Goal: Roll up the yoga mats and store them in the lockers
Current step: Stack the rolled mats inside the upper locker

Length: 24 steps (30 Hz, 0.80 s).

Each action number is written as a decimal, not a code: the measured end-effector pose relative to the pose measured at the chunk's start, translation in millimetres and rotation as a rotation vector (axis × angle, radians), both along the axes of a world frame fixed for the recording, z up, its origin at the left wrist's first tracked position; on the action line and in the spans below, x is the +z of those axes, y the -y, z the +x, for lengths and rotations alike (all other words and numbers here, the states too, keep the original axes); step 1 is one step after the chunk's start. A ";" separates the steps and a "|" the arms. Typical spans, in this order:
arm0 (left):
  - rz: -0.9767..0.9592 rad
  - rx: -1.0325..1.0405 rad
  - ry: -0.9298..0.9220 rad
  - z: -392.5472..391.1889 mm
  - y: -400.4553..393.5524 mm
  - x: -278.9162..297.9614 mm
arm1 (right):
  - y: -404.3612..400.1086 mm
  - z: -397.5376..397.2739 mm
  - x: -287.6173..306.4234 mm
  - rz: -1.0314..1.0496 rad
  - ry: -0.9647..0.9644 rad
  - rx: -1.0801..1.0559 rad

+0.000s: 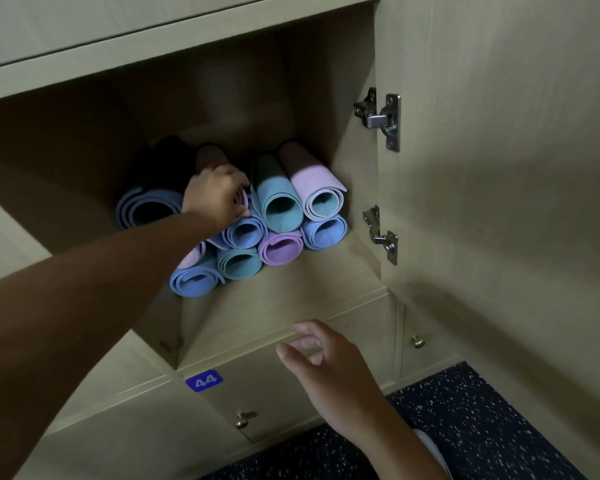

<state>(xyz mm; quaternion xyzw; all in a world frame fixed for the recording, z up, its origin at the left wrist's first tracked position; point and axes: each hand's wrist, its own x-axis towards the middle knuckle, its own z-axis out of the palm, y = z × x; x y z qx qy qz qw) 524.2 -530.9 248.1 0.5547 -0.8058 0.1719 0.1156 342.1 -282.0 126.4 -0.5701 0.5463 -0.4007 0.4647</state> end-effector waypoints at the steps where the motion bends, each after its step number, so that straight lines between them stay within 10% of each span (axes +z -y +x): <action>1: -0.014 0.006 -0.016 0.7 -0.6 -0.4 | -0.3 -0.7 -0.4 -0.003 -0.006 -0.001; 24: 0.185 -0.114 -0.335 45.7 -361.0 -26.0 | -168.2 -54.2 70.2 -0.192 -0.357 -0.119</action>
